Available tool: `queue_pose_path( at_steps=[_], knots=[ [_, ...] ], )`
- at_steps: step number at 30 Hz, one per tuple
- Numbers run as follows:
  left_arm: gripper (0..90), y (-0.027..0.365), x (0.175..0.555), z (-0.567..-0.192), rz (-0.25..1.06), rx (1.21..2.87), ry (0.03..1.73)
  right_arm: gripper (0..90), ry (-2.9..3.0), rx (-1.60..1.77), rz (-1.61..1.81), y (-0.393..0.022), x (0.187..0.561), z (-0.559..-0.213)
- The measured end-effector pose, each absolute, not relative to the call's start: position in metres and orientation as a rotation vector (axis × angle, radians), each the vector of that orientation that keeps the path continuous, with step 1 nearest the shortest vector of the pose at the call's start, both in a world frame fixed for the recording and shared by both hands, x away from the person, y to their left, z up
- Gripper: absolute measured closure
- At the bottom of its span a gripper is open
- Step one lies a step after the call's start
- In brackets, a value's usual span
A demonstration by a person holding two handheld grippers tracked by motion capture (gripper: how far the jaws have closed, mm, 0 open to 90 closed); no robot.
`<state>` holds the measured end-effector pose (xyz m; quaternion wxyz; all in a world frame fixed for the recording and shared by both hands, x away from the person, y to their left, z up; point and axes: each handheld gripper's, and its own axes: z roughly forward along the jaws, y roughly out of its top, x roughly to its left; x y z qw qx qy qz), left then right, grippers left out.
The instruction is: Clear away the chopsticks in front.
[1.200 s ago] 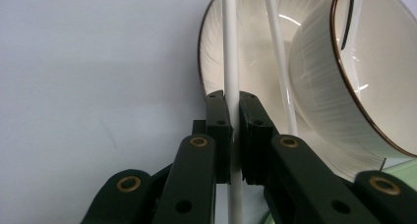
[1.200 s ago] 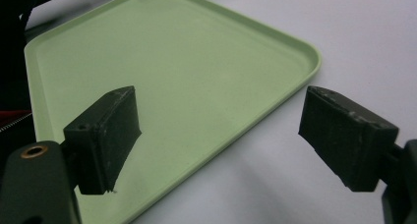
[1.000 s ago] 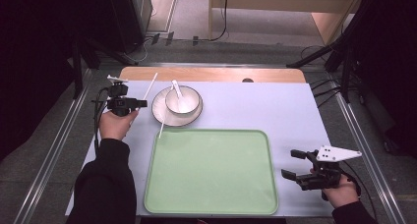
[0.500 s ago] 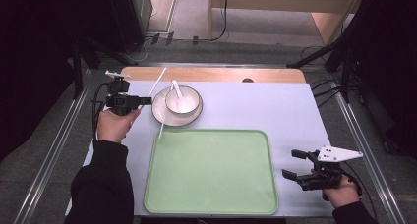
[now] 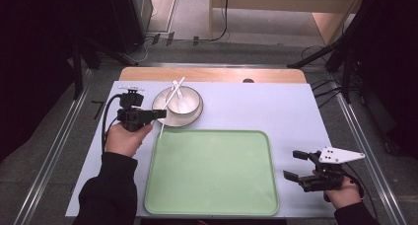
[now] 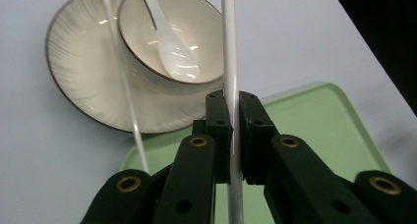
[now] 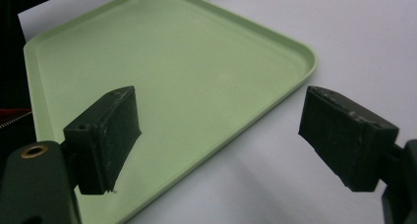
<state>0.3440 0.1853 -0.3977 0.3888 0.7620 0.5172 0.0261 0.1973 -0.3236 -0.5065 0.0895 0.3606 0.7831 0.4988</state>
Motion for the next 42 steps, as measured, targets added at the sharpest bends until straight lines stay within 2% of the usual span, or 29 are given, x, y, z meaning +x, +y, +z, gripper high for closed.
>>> queue_pose_path(
  at_steps=[12,23,30,42],
  knots=[
    [85.5,0.173,0.295,-0.424,0.026,1.987,1.279,16.2,2.328,1.071,1.485,-0.323,0.198,-0.506],
    [85.3,0.174,0.247,-0.456,-0.043,2.010,1.315,16.2,2.332,1.066,1.484,-0.323,0.198,-0.506],
    [85.2,0.185,0.248,-0.480,-0.093,2.025,1.437,16.1,2.333,1.054,1.488,-0.322,0.198,-0.505],
    [83.8,0.191,0.265,-0.498,-0.061,2.055,1.574,16.2,2.345,1.048,1.483,-0.321,0.199,-0.505]
  ],
)
